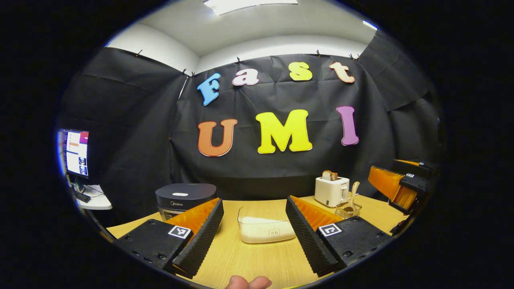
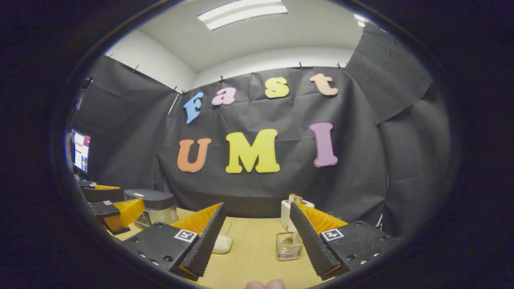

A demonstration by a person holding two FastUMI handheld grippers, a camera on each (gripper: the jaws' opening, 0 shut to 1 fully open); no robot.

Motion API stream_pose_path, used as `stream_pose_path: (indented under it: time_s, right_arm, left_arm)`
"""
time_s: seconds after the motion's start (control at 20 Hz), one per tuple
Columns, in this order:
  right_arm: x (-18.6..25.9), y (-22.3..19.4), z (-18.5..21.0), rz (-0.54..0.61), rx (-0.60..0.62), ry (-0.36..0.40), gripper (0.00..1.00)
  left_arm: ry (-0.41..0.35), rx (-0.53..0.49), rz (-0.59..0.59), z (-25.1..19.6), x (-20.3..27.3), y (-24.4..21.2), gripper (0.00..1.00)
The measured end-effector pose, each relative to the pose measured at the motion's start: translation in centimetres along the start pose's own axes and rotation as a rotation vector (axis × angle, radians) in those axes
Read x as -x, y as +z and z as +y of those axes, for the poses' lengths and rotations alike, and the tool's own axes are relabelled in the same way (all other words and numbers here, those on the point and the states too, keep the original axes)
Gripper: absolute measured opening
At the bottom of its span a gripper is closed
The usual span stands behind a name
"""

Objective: Close the left gripper, press the button to open the rice cooker; take a wooden spoon from the chopstick holder with the right hand, scoop a spoonful of rice and pour it into the rice cooker, then put the wooden spoon back into the chopstick holder.

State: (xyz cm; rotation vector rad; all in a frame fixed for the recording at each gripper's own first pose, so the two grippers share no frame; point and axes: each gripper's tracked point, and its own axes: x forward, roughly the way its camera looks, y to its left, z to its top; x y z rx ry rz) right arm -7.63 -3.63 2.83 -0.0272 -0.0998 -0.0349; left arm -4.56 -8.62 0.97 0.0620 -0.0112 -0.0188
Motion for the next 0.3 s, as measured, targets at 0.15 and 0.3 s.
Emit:
stream_pose_path:
  time_s: [0.15,0.3]
  right_arm:
    - [0.8,0.1,1.0,-0.003,-0.004,-0.007,0.96]
    - [1.4,0.0,1.7,0.002,0.005,-0.012,0.96]
  left_arm:
    - [0.004,-0.015,-0.004,0.1,0.0,0.0,0.99]
    - [0.011,0.002,-0.003,0.7,-0.1,0.0,0.99]
